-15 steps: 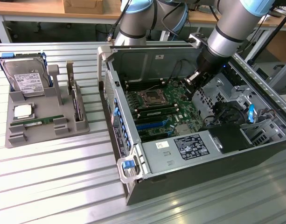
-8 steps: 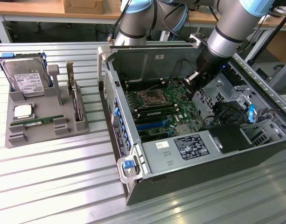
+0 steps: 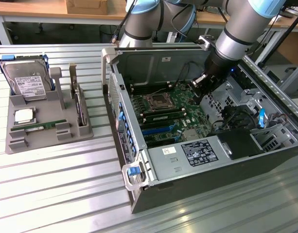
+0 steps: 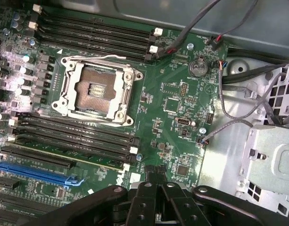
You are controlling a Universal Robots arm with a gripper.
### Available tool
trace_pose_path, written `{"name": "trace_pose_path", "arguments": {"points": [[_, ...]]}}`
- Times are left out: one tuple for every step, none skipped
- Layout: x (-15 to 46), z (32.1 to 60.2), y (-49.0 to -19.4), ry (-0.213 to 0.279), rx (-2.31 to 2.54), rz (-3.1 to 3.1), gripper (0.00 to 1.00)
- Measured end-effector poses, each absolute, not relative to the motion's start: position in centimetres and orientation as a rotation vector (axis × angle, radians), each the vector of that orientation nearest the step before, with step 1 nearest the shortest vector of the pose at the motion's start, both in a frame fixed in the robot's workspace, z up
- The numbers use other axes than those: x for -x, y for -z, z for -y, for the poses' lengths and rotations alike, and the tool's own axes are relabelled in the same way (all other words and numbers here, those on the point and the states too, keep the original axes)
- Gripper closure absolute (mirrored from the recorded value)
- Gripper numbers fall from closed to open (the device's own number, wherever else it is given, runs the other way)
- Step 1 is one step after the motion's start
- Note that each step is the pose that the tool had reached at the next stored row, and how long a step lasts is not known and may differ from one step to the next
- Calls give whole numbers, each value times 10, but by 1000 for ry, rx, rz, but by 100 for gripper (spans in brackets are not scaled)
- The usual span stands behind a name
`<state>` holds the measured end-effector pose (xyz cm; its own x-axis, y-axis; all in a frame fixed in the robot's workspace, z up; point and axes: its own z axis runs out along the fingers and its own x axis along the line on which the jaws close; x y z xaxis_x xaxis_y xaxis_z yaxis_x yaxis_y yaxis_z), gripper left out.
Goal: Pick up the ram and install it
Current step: 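Press down the ram until it locks into place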
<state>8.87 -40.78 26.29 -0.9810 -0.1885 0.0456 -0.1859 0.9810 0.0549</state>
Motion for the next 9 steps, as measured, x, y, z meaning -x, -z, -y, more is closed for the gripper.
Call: {"name": "trace_pose_path", "arguments": {"points": [[-89,408,-263,77,-268,3079,89],[-89,408,-263,78,-242,3081,89],[-89,408,-263,77,-213,3084,89],[-89,408,-263,78,-195,3085,89],[-89,408,-263,78,-171,3087,89],[-89,408,-263,78,-170,3087,89],[-89,408,-263,78,-170,3087,89],[-89,408,-263,78,-170,3087,89],[-89,408,-263,78,-170,3087,89]]}}
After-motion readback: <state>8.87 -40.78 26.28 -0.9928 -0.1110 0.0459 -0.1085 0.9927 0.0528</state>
